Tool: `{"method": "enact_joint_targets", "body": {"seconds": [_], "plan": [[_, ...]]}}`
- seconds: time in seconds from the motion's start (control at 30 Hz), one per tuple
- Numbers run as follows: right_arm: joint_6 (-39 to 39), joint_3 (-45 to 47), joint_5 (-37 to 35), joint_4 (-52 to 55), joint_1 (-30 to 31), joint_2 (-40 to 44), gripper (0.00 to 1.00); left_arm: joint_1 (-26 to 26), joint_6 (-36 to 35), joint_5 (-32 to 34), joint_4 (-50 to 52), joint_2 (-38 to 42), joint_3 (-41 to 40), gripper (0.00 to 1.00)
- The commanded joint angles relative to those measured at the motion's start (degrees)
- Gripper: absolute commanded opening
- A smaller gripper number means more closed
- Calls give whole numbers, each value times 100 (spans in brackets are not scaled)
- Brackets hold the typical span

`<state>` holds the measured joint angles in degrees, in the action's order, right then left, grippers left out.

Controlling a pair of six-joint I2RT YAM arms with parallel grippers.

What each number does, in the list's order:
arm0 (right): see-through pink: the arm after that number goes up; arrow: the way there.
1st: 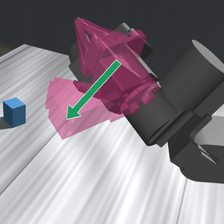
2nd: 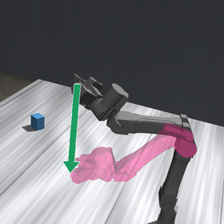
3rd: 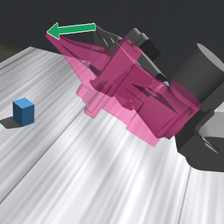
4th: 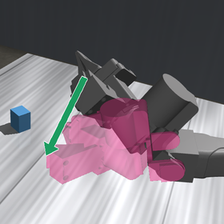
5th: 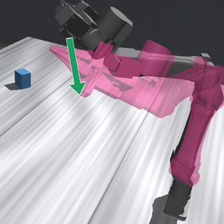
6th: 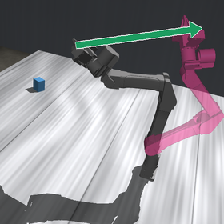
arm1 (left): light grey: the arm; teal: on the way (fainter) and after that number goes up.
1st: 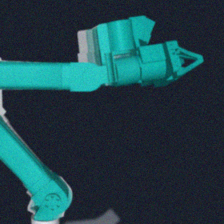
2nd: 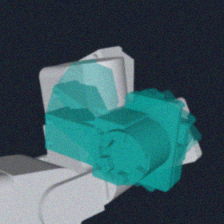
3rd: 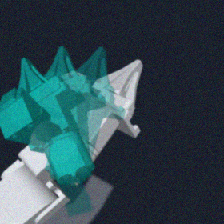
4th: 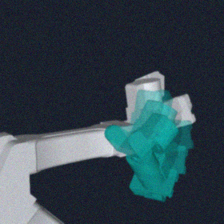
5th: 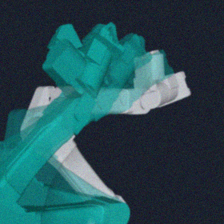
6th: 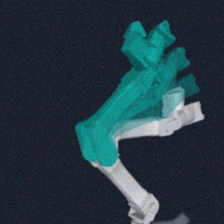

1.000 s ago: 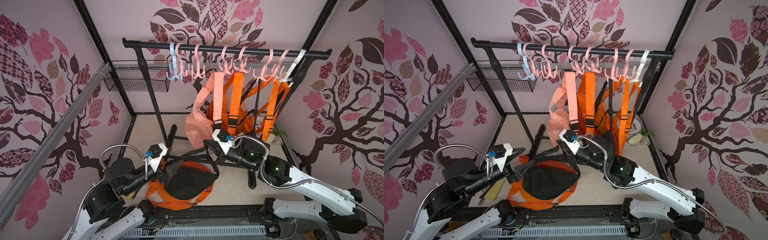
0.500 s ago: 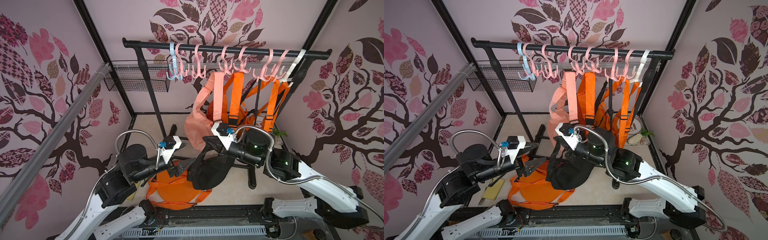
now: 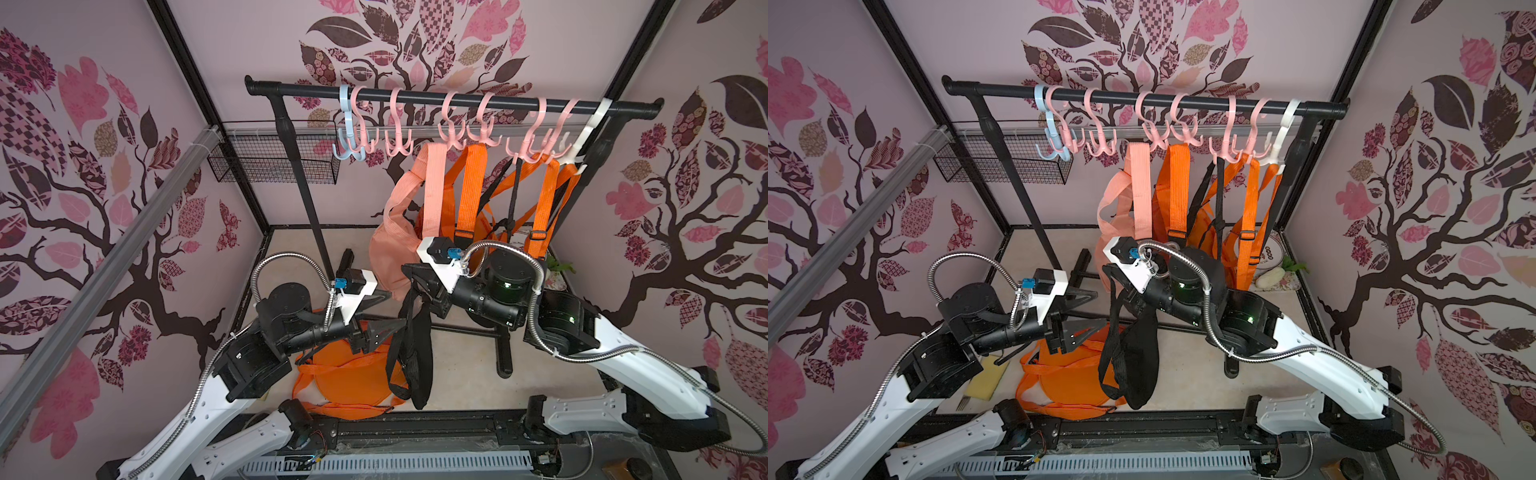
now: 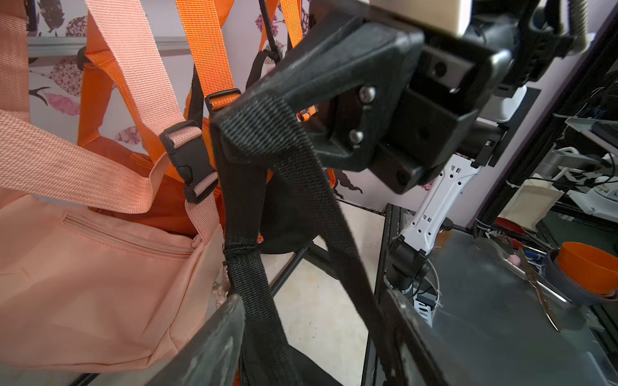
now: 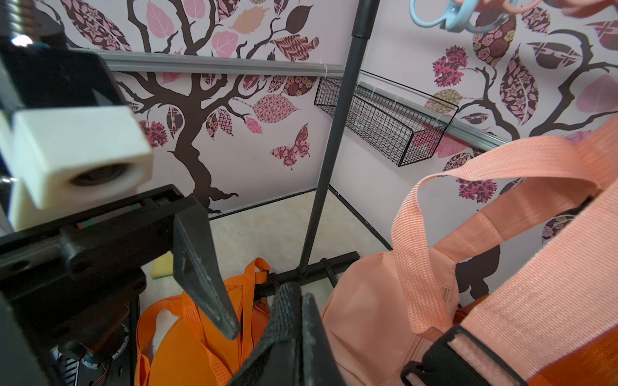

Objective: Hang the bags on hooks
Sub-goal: Pick up the bag from the bag, then hang the bag on the hook.

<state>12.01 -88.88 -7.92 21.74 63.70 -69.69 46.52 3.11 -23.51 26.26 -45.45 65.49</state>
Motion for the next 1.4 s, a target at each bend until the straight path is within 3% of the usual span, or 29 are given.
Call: {"method": "enact_joint_targets", "body": {"seconds": [0.0,0.1,0.27,0.5,0.73,0.87,0.97,1.07,1.23,1.37], "plan": [[20,-338,-197,-128,47,-153,0,-12,242,-221,-278,4,-49,68],[-6,-493,-371,-108,80,-244,0,-12,273,-312,-188,-74,-59,65],[-15,-694,-276,-96,137,-256,0,-5,61,-12,153,-237,-53,49],[85,-949,-183,165,151,-261,0,-10,-465,1164,656,-390,301,2],[549,-1727,-426,439,154,-646,0,-204,-650,3031,564,-559,1369,0],[750,-2831,-451,733,156,-1286,0,-854,-385,2912,821,-1325,2507,0],[826,-3801,-439,973,96,-1790,0,-1030,-406,3172,1139,-2020,3518,0],[733,-4618,-189,1152,-139,-2233,0,-1274,-304,3019,1480,-2714,4612,0],[660,-5769,203,1350,-503,-2841,0,-1339,-328,2961,2341,-3973,6545,0],[505,-6072,589,1214,-886,-3013,0,-1388,-312,3051,2530,-4535,7256,0]]}}
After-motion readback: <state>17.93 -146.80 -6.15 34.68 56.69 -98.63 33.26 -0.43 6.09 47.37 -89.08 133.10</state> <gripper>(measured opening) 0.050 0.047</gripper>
